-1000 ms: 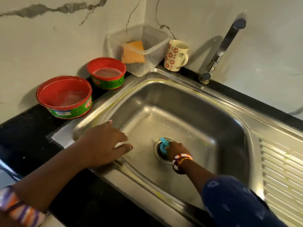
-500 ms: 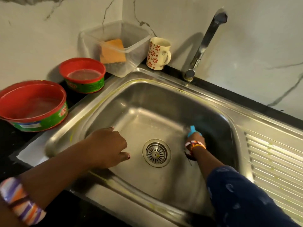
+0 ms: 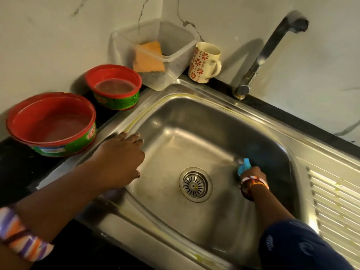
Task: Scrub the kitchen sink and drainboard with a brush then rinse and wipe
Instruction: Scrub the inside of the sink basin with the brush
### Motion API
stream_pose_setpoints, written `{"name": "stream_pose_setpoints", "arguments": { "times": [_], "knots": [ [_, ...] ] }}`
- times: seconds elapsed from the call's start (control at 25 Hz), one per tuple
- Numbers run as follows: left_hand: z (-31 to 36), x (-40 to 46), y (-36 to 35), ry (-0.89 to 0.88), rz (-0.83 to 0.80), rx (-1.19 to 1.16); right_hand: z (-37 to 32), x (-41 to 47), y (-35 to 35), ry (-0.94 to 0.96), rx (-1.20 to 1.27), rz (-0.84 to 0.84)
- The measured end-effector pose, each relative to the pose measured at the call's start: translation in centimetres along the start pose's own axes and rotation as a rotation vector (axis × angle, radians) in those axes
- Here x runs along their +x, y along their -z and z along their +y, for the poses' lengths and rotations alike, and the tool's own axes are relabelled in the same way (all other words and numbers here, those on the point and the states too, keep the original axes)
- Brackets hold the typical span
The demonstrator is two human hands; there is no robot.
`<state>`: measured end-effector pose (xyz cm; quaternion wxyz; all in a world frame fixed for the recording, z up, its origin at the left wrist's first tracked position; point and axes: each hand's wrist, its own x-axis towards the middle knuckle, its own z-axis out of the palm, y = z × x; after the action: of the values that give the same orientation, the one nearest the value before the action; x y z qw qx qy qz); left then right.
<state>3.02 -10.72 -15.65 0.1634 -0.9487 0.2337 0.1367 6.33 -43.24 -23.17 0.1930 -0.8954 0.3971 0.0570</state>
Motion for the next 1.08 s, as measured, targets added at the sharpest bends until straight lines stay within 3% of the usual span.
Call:
{"name": "stream_pose_setpoints", "arguments": {
  "times": [0.08,0.2,0.32,0.44,0.52,0.6,0.64,0.76,0.84,0.96,1.08],
  "knots": [
    [-0.4,-0.2,-0.2,0.018,0.008,-0.016,-3.4,-0.5,-1.6,0.054,0.132,-0.064],
    [-1.0,-0.8,-0.2,0.03,0.043,-0.036,-11.4,-2.1,-5.7,0.33,0.284,-0.248],
    [-0.9,-1.1,0.1,0.038,0.077,-0.052,-16.2,-5.6,-8.6,0.555,0.18,-0.36],
    [-1.2,-1.3,0.4,0.065,0.072,-0.037,-14.6,-9.6,-9.3,0.78,-0.041,-0.425],
    [-1.1,-1.2,1.1,0.045,0.024,0.019,-11.7,-12.4,-8.4,0.905,-0.134,-0.618],
    [-0.4,-0.7,1.8,0.039,-0.028,0.044,-8.9,-14.1,-7.3,0.893,-0.164,-0.878],
    [0.1,-0.3,2.2,0.044,-0.06,0.012,-7.4,-14.1,-6.4,0.907,-0.23,-0.926],
    [2.5,1.4,3.5,0.032,-0.235,-0.202,-1.5,-10.5,-1.7,1.008,-0.728,-0.934],
    [4.3,2.2,4.0,-0.057,-0.348,-0.256,2.5,-7.2,1.0,0.98,-1.075,-0.847],
    [5.8,2.6,4.1,-0.143,-0.529,-0.355,4.8,-4.1,4.0,0.872,-1.081,-0.575],
    [6.1,1.7,3.3,-0.155,-0.56,-0.376,3.0,-1.4,4.1,0.793,-0.905,-0.229]
  ]
}}
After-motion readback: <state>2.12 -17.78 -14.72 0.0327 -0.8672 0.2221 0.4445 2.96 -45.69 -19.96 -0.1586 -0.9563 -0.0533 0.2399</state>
